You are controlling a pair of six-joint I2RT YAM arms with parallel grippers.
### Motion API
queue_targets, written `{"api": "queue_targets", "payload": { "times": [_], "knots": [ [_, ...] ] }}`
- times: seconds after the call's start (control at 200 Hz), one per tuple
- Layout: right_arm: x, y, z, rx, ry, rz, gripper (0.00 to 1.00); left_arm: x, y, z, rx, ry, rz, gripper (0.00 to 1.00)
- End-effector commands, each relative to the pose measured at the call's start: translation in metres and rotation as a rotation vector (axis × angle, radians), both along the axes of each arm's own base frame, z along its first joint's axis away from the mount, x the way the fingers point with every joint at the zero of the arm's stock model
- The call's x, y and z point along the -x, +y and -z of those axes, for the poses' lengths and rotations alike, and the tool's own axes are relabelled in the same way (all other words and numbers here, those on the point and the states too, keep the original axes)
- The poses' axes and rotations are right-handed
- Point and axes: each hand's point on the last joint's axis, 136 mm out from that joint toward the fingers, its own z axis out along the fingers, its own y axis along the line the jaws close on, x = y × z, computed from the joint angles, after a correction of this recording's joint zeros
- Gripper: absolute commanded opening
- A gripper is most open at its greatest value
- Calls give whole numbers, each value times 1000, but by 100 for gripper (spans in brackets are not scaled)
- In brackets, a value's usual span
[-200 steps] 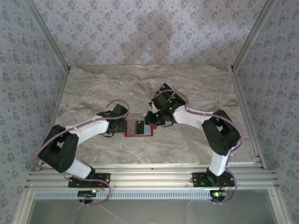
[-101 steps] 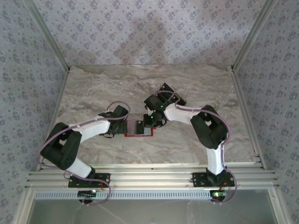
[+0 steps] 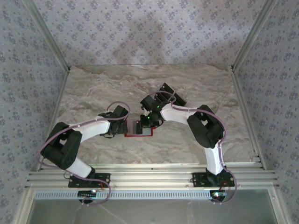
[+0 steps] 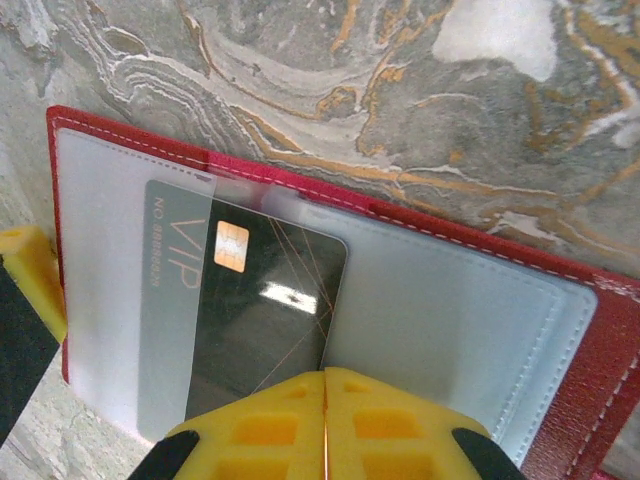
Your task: Put the credit cards into the card holder
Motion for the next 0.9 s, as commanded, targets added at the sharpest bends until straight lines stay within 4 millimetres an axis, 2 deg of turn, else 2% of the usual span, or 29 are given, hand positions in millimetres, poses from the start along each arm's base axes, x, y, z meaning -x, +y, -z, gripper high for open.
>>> {"api": "queue_targets", "payload": {
  "times": [0.0, 0.36, 0.615, 0.795, 0.894],
  "knots": [
    [4, 12, -2, -12, 11, -26, 10, 6, 2, 13, 3, 33, -9, 99],
    [6, 28, -10, -45, 4, -44, 10, 8, 1, 15, 9, 36, -11, 99],
    [8, 41, -4, -61, 23, -60, 10, 9, 0, 15, 10, 38, -10, 99],
    [7, 43, -6, -72, 23, -65, 10, 9, -2, 15, 13, 36, -7, 99],
    [6, 41, -16, -84, 3, -66, 10, 10, -2, 15, 10, 38, -7, 99]
  ]
}}
